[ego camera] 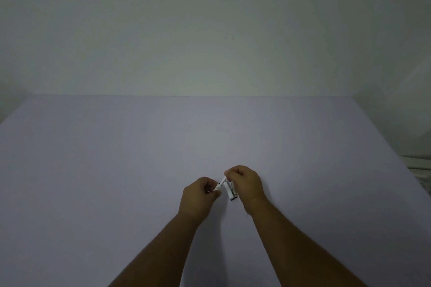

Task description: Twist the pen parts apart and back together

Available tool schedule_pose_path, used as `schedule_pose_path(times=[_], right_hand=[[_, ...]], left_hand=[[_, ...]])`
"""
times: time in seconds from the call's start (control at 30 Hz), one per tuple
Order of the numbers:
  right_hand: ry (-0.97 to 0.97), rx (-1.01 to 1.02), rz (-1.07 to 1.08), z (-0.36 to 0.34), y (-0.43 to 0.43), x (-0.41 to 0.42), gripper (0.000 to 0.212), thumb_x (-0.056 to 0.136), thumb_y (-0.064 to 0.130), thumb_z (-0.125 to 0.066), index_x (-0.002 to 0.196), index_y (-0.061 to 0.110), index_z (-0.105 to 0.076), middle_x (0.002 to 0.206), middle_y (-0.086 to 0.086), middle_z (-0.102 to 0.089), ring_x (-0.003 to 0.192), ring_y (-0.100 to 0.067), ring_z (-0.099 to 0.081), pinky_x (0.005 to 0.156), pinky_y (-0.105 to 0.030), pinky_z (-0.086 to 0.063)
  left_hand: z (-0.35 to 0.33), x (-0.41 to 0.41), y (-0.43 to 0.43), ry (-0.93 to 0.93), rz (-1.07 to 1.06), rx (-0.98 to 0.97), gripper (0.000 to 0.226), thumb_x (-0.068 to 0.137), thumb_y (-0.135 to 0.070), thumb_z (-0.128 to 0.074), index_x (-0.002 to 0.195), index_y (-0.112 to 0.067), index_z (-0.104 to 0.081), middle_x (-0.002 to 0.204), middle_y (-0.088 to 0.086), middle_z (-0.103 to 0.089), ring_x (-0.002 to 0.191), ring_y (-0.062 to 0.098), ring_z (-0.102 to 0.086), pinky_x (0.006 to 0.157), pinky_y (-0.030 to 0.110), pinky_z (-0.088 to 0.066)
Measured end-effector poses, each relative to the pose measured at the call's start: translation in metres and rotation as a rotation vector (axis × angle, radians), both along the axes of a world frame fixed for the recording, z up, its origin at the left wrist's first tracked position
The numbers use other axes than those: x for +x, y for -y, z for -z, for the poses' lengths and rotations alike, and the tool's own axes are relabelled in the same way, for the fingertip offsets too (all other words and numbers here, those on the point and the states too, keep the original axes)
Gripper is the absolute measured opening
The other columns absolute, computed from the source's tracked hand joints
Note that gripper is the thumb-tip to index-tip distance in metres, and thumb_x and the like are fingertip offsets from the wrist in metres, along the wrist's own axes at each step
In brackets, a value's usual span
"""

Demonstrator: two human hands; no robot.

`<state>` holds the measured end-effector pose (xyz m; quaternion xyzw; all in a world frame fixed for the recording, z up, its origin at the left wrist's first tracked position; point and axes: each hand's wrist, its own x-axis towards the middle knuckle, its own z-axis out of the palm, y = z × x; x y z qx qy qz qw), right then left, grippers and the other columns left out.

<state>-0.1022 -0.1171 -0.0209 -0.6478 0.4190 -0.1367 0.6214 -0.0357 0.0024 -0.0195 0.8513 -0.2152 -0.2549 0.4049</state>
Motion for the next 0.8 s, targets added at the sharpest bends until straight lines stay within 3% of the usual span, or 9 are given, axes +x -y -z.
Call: schedule_pose_path(times=[0.17, 0.23, 0.3, 0.37, 0.5, 0.67, 0.73, 0.8], right_hand=[[-0.005, 0.026, 0.046, 0.005, 0.015, 0.001, 0.014, 0.082, 0.032, -0.066, 0.071, 0.022, -0.066, 0.073, 0.005, -0.066, 0.068, -0.012, -0.057, 0.069, -0.029, -0.049], [-0.167, -0.115, 0.054, 0.013, 0.025, 0.001, 0.017, 0.084, 0.028, -0.063, 0.079, 0.012, -0.067, 0.082, -0.004, -0.069, 0.081, -0.022, -0.063, 0.081, -0.037, -0.051], [-0.414, -0.305, -0.064, 0.022, 0.029, 0.003, 0.023, 0.084, 0.025, -0.059, 0.082, 0.003, -0.067, 0.09, -0.013, -0.071, 0.089, -0.029, -0.065, 0.08, -0.034, -0.051], [-0.587, -0.404, -0.201, 0.029, 0.026, 0.005, 0.024, 0.085, 0.027, -0.057, 0.079, 0.005, -0.067, 0.095, -0.015, -0.072, 0.091, -0.03, -0.067, 0.071, -0.029, -0.048], [-0.735, -0.521, -0.274, 0.038, 0.018, 0.011, 0.032, 0.088, 0.034, -0.055, 0.093, 0.005, -0.068, 0.103, -0.014, -0.071, 0.096, -0.029, -0.067, 0.072, -0.032, -0.052], [-0.675, -0.47, -0.165, 0.033, 0.015, 0.012, 0.029, 0.087, 0.032, -0.056, 0.087, 0.006, -0.067, 0.094, -0.014, -0.071, 0.09, -0.029, -0.067, 0.069, -0.032, -0.049], [-0.523, -0.408, -0.076, 0.028, 0.017, 0.013, 0.027, 0.086, 0.031, -0.057, 0.078, 0.007, -0.066, 0.08, -0.013, -0.067, 0.079, -0.028, -0.064, 0.068, -0.032, -0.048], [-0.321, -0.304, 0.022, 0.021, 0.018, 0.015, 0.026, 0.087, 0.027, -0.056, 0.082, 0.005, -0.069, 0.08, -0.012, -0.068, 0.075, -0.025, -0.061, 0.07, -0.03, -0.045]], left_hand=[[0.0, 0.004, -0.001, -0.036, 0.01, -0.048, 0.019, 0.082, -0.022, -0.067, 0.097, -0.031, -0.06, 0.074, -0.014, -0.062, 0.066, 0.001, -0.057, 0.05, 0.006, -0.041], [0.002, 0.005, -0.002, -0.066, -0.005, -0.061, 0.019, 0.081, -0.022, -0.066, 0.096, -0.034, -0.061, 0.073, -0.012, -0.063, 0.065, 0.004, -0.058, 0.053, 0.009, -0.045], [0.005, 0.007, -0.004, -0.091, -0.03, -0.068, 0.019, 0.08, -0.022, -0.066, 0.088, -0.038, -0.061, 0.073, -0.009, -0.064, 0.064, 0.007, -0.059, 0.055, 0.023, -0.051], [0.009, 0.009, -0.007, -0.085, -0.033, -0.051, 0.019, 0.079, -0.023, -0.066, 0.084, -0.041, -0.061, 0.073, -0.009, -0.065, 0.066, 0.005, -0.059, 0.057, 0.026, -0.053], [0.014, 0.012, -0.013, -0.089, -0.021, -0.033, 0.016, 0.08, -0.024, -0.065, 0.091, -0.036, -0.062, 0.076, -0.011, -0.065, 0.07, 0.005, -0.06, 0.063, 0.031, -0.057], [0.017, 0.015, -0.016, -0.096, -0.022, -0.028, 0.016, 0.081, -0.025, -0.066, 0.092, -0.035, -0.063, 0.076, -0.009, -0.064, 0.068, 0.006, -0.059, 0.058, 0.027, -0.054], [0.017, 0.015, -0.016, -0.102, -0.027, -0.035, 0.016, 0.08, -0.024, -0.066, 0.086, -0.039, -0.063, 0.075, -0.01, -0.064, 0.065, 0.006, -0.058, 0.054, 0.024, -0.05], [0.016, 0.015, -0.016, -0.098, -0.019, -0.029, 0.017, 0.08, -0.025, -0.067, 0.083, -0.041, -0.061, 0.074, -0.011, -0.064, 0.065, 0.006, -0.058, 0.053, 0.022, -0.049]])
